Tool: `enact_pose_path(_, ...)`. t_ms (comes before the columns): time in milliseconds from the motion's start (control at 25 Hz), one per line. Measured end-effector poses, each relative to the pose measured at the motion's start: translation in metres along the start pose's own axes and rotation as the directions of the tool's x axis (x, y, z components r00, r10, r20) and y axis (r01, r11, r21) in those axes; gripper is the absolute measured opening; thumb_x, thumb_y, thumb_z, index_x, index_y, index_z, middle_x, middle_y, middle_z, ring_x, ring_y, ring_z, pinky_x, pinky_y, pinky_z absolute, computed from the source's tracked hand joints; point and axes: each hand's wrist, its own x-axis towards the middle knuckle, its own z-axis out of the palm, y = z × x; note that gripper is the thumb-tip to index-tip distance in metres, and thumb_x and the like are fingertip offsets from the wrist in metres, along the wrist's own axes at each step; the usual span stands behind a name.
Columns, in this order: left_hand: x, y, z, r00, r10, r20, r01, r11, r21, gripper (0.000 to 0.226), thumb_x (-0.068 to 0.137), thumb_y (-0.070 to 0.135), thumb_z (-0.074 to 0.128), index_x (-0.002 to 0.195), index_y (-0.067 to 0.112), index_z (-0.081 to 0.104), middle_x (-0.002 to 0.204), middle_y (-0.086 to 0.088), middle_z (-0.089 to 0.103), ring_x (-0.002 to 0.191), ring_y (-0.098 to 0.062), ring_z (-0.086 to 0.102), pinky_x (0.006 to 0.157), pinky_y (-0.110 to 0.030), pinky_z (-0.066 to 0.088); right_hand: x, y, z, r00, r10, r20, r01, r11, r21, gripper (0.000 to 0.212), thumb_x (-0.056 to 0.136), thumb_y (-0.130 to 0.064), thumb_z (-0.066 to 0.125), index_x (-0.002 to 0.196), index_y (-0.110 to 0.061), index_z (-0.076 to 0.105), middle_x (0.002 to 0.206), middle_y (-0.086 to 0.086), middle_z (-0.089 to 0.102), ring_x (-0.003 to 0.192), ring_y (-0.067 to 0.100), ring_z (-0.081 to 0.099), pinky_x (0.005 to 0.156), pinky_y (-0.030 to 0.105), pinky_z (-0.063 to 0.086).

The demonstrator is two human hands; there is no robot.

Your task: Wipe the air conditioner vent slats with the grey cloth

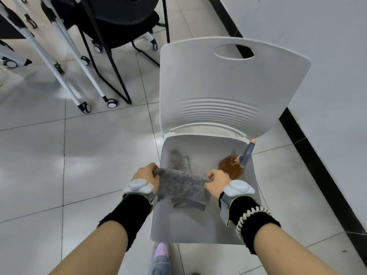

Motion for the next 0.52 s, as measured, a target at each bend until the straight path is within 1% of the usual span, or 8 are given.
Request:
enact_pose_path(120,0.022,0.042,-0.024,0.992,0.088,-0.096,-0.097,0.99,-0.1,0.023,0.08,0.013,0.058,0.101,0.022,0.06,0.091,-0.012,0.071,0.082,-0.034,0.064,0.064,-0.028,0.042,-0.014,0.001,0.017,0.985,0.024,0.17,-0.029,0.999,0.026,0.035,0.076,-0.02,0.066,0.109,-0.012,0.058,0.1,0.008,0.059,0.093,0.027,0.061,0.086,0.034,0.05)
enact_pose_path(240,0.027,0.07,-0.025,0.974,0.229,-0.008,-0.228,0.967,-0.117,0.046,0.087,0.012,0.057,0.13,0.019,0.044,0.122,-0.012,0.058,0.101,-0.034,0.061,0.082,-0.036,0.046,-0.02,0.008,0.04,0.931,0.13,0.34,-0.126,0.991,-0.034,0.059,0.08,-0.039,0.064,0.128,-0.009,0.047,0.126,0.014,0.058,0.114,0.033,0.058,0.097,0.044,0.049)
enact_pose_path(280,0.027,0.072,-0.024,0.97,0.242,0.025,-0.239,0.968,-0.075,0.049,0.089,0.011,0.054,0.135,0.018,0.038,0.131,-0.013,0.051,0.107,-0.036,0.057,0.086,-0.039,0.045,-0.021,0.012,0.042,0.915,0.175,0.363,-0.161,0.985,-0.069,0.064,0.082,-0.043,0.062,0.132,-0.007,0.042,0.133,0.016,0.054,0.118,0.034,0.055,0.093,0.045,0.05)
enact_pose_path(320,0.028,0.07,-0.021,0.967,0.25,0.039,-0.249,0.968,-0.042,0.051,0.09,0.01,0.051,0.138,0.017,0.034,0.136,-0.014,0.045,0.112,-0.037,0.054,0.089,-0.04,0.044,-0.019,0.018,0.043,0.912,0.2,0.359,-0.196,0.979,-0.048,0.064,0.084,-0.043,0.06,0.133,-0.006,0.04,0.135,0.017,0.052,0.119,0.035,0.055,0.081,0.04,0.053)
enact_pose_path(360,0.027,0.069,-0.021,0.964,0.259,0.063,-0.26,0.966,-0.001,0.05,0.091,0.01,0.049,0.138,0.016,0.034,0.139,-0.014,0.043,0.114,-0.037,0.053,0.09,-0.039,0.044,-0.02,0.023,0.039,0.904,0.227,0.363,-0.234,0.972,-0.027,0.062,0.085,-0.039,0.06,0.133,-0.005,0.04,0.134,0.018,0.052,0.118,0.035,0.055,0.068,0.033,0.05)
enact_pose_path(400,0.027,0.068,-0.019,0.962,0.265,0.072,-0.267,0.964,0.016,0.048,0.091,0.01,0.049,0.137,0.015,0.035,0.14,-0.014,0.042,0.115,-0.036,0.052,0.09,-0.039,0.044,-0.019,0.028,0.036,0.911,0.224,0.348,-0.237,0.971,-0.004,0.057,0.086,-0.036,0.059,0.132,-0.005,0.042,0.133,0.018,0.053,0.117,0.035,0.056,0.063,0.029,0.047)
enact_pose_path(440,0.025,0.071,-0.019,0.959,0.269,0.087,-0.273,0.961,0.035,0.046,0.092,0.011,0.048,0.136,0.015,0.037,0.14,-0.013,0.042,0.115,-0.035,0.053,0.09,-0.038,0.044,-0.021,0.028,0.028,0.917,0.218,0.335,-0.219,0.975,-0.037,0.053,0.088,-0.035,0.056,0.131,-0.007,0.045,0.131,0.017,0.055,0.115,0.034,0.057,0.067,0.032,0.049)
enact_pose_path(520,0.023,0.08,-0.019,0.957,0.27,0.101,-0.276,0.96,0.053,0.04,0.092,0.015,0.049,0.132,0.016,0.043,0.139,-0.012,0.044,0.113,-0.034,0.055,0.088,-0.037,0.045,-0.023,0.027,0.015,0.946,0.185,0.268,-0.179,0.983,-0.046,0.042,0.09,-0.032,0.052,0.125,-0.008,0.051,0.116,0.012,0.061,0.106,0.033,0.061,0.088,0.04,0.052)
